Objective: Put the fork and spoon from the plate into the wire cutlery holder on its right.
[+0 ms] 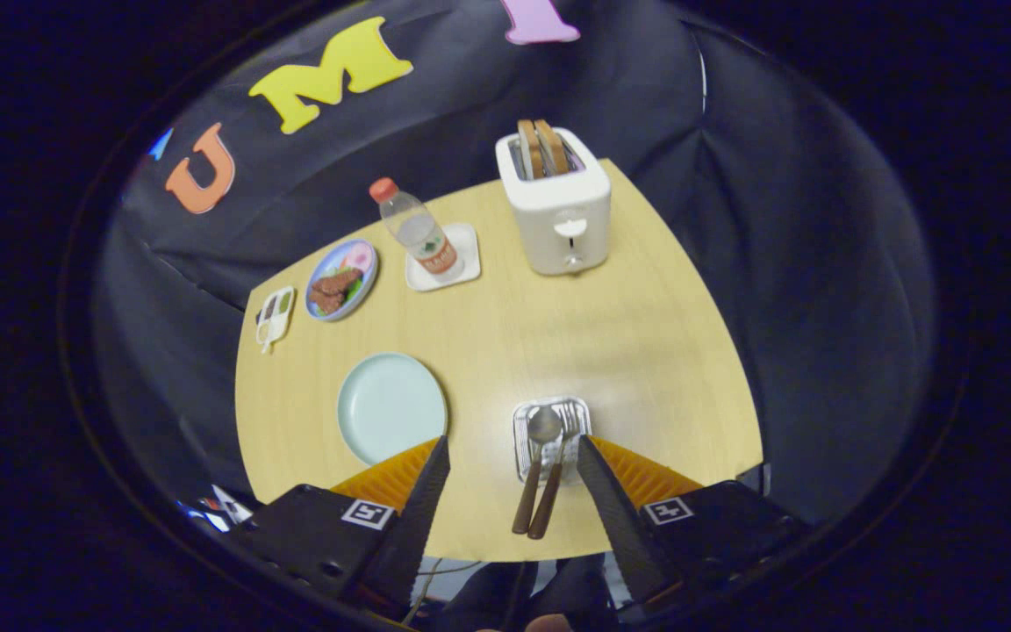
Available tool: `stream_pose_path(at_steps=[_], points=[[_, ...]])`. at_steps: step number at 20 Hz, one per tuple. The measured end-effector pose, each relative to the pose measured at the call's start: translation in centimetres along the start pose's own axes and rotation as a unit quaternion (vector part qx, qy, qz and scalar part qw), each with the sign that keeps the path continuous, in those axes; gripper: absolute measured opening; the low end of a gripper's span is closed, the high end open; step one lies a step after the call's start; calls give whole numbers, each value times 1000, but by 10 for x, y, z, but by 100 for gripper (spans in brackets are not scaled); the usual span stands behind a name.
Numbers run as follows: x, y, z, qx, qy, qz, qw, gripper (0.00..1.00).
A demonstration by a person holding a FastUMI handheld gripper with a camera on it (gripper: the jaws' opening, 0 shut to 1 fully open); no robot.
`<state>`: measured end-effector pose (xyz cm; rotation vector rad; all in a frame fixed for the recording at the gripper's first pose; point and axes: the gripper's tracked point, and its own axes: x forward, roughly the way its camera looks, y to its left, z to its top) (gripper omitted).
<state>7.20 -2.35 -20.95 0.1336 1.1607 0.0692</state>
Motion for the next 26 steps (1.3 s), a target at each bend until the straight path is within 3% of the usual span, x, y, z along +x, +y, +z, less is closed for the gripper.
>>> stream_pose_path(at_steps=[4,7,11,16,20,26], points=[[-45,24,50,-55,-165,9,985,94],[-98,48,77,-90,-290,21,953,94],[-157,63,81,-118,-408,25,905,94],[-219,66,63,-119,-513,29,850,95],[-225,64,59,-107,-536,35,837,95],[-226,60,58,-98,-531,48,840,95]])
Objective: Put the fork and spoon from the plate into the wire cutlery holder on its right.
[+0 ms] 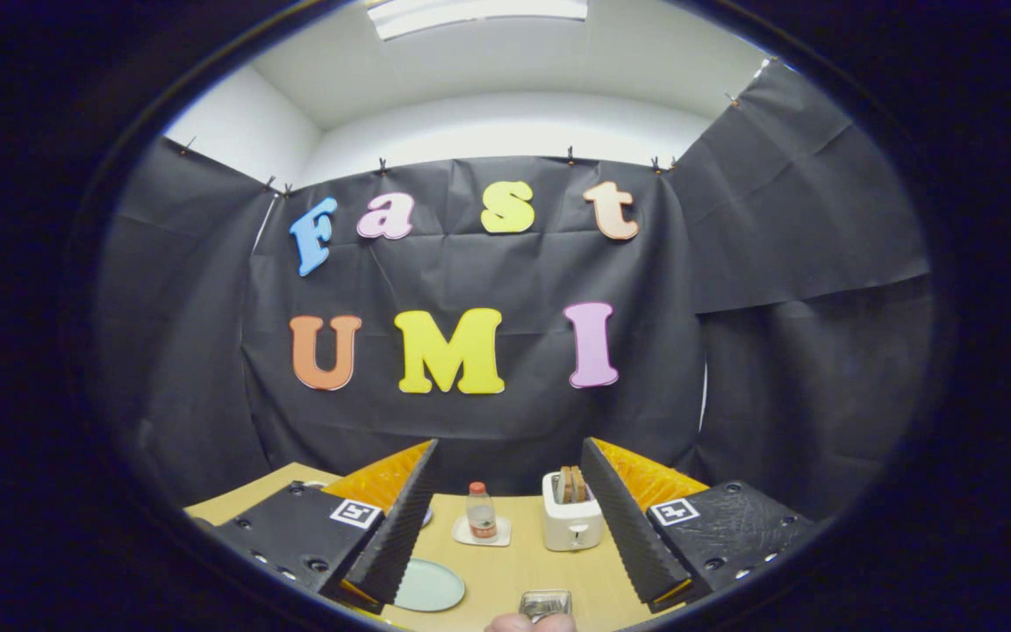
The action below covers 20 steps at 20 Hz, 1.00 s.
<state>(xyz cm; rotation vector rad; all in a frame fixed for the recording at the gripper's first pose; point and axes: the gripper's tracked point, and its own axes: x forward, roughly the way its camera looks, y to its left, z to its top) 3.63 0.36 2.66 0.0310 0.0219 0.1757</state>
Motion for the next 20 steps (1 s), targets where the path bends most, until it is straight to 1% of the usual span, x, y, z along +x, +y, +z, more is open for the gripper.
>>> stream_pose_path(at_steps=[8,20], points=[[-1,-2,3,11,-8,3,1000,95],[-5,-1,7,12,-6,14,1000,95]])
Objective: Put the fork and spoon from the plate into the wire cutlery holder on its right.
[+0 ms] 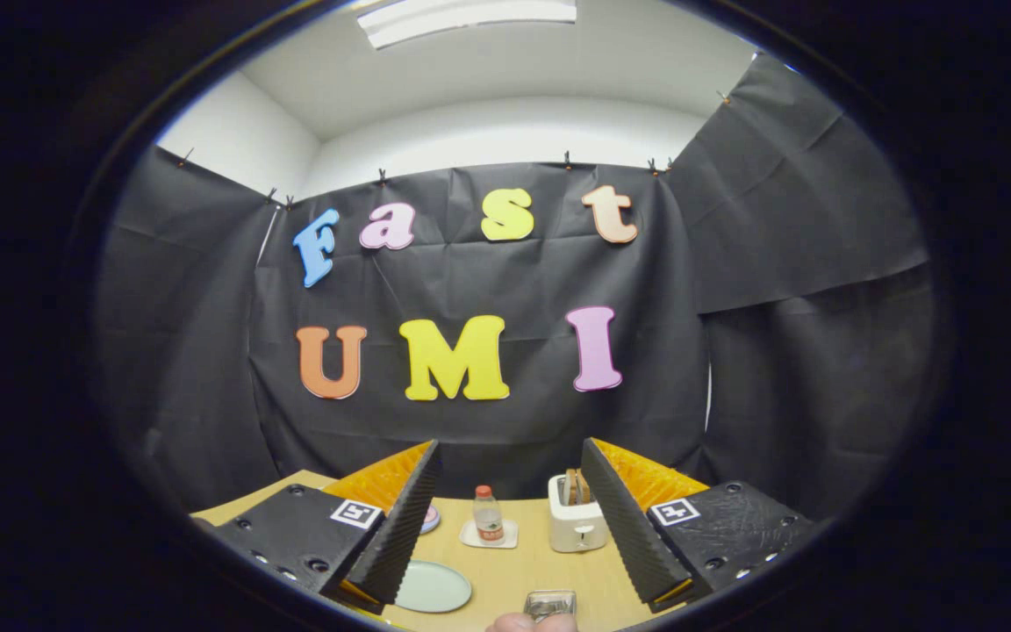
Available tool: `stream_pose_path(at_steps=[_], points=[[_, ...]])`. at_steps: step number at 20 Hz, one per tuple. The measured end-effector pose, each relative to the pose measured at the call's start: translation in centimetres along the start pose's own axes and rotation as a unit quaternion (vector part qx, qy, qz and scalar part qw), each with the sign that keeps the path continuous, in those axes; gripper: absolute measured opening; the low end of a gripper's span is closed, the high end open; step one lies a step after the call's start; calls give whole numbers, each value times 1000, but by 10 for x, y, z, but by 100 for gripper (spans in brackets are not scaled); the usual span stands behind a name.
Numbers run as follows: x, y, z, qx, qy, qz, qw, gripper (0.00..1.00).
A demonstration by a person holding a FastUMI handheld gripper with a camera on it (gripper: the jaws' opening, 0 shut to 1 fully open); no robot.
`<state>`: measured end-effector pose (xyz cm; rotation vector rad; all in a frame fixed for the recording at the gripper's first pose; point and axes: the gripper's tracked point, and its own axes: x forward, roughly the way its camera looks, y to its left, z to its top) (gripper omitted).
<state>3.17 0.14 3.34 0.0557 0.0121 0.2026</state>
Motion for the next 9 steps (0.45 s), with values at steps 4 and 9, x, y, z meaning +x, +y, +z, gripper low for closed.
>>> stream_pose_path(at_steps=[4,9], points=[[0,0,-1,-1,2,2,1000,95],[0,0,1,0,2,0,1000,95]])
